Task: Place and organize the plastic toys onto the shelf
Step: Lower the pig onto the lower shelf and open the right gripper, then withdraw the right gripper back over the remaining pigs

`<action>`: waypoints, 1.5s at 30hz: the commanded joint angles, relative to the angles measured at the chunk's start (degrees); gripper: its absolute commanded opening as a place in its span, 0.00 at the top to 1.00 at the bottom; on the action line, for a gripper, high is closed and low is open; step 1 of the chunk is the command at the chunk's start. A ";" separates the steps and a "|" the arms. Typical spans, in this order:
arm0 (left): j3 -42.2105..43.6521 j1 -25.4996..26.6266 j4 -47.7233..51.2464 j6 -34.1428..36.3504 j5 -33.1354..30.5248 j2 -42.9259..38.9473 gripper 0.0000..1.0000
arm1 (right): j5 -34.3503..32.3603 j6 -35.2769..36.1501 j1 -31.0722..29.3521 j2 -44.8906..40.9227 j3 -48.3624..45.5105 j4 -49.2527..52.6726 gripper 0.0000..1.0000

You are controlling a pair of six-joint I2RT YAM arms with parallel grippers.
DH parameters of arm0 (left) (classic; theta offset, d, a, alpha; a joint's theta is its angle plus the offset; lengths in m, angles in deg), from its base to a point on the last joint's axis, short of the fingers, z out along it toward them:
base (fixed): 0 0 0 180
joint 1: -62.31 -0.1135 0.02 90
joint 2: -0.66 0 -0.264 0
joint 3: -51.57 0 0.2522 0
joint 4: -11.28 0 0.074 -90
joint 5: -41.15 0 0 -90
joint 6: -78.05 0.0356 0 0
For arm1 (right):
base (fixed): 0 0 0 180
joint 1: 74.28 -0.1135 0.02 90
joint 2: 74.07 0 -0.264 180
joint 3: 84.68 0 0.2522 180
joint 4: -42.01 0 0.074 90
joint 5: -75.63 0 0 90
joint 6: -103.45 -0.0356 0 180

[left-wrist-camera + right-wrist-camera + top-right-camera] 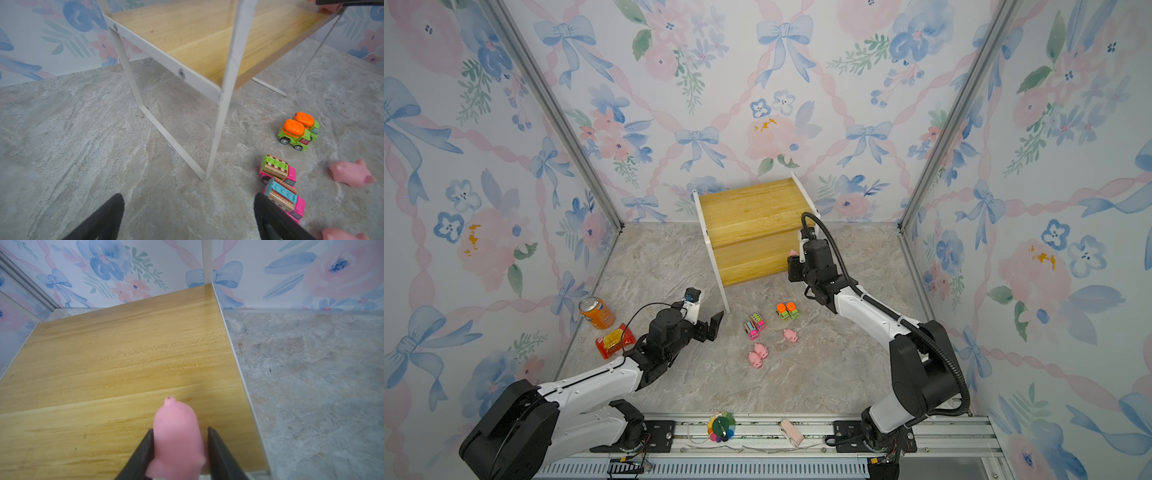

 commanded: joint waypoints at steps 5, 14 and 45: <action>-0.18 -0.57 0.87 0.12 0.72 -0.27 0.02 | -2.32 0.52 -0.69 -1.28 -0.44 0.90 0.47; -0.24 -0.65 0.87 0.13 1.02 -0.23 0.02 | -2.74 1.60 -1.07 -5.17 -1.91 2.93 0.40; 0.82 -1.13 1.11 -1.36 0.39 -0.47 0.02 | 7.66 -4.22 -10.13 -24.07 -39.54 -8.70 0.48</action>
